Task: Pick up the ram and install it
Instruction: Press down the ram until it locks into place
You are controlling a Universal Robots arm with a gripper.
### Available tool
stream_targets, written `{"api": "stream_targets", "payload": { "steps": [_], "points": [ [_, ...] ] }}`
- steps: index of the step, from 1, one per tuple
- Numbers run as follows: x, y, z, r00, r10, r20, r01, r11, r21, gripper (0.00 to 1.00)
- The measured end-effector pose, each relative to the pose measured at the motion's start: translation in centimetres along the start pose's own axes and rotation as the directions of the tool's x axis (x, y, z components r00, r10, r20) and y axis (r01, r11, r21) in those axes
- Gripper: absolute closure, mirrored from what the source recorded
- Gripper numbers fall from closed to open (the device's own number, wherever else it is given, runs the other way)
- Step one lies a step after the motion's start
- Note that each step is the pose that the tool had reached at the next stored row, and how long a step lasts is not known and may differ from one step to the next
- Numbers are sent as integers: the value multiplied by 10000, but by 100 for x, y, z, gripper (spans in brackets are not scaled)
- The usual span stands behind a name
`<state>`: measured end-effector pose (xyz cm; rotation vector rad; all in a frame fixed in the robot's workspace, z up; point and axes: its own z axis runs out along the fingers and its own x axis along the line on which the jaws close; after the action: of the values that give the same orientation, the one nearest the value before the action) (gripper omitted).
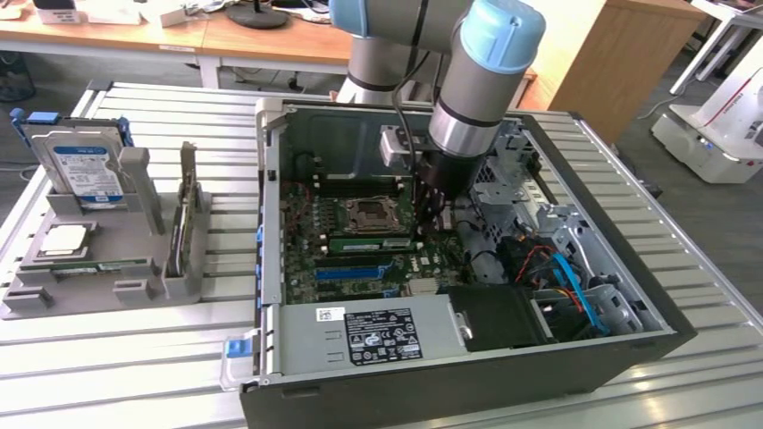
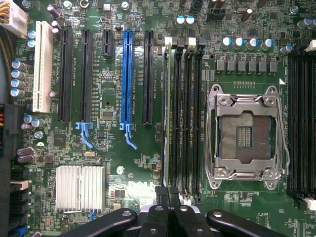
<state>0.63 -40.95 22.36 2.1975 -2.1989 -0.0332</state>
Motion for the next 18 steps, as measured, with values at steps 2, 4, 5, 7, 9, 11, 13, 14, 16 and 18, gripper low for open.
{"api": "stream_targets", "payload": {
  "steps": [2, 4, 5, 7, 9, 11, 13, 14, 16, 18],
  "points": [
    [0, 0, 2, 10000, 0, 0, 0, 10000, 0, 89],
    [0, 0, 5, 10000, 0, 1, 0, 10000, 1, 89],
    [0, 0, 5, 10000, 1, 0, -1, 10000, 0, 89],
    [0, 0, 6, 10000, 1, 0, -1, 10000, 0, 89],
    [0, 0, 6, 10000, 1, 1, -1, 10000, 0, 89],
    [0, 0, 7, 10000, 0, 2, 0, 10000, 0, 89],
    [0, 0, 9, 10000, 0, 2, 0, 10000, 1, 89],
    [0, 0, 10, 10000, 1, 1, -1, 10000, 0, 89],
    [0, -1, 13, 10000, 0, 1, 0, 10000, 0, 89],
    [0, 0, 14, 10000, 0, -1, 0, 10000, -1, 89]
  ]
}}
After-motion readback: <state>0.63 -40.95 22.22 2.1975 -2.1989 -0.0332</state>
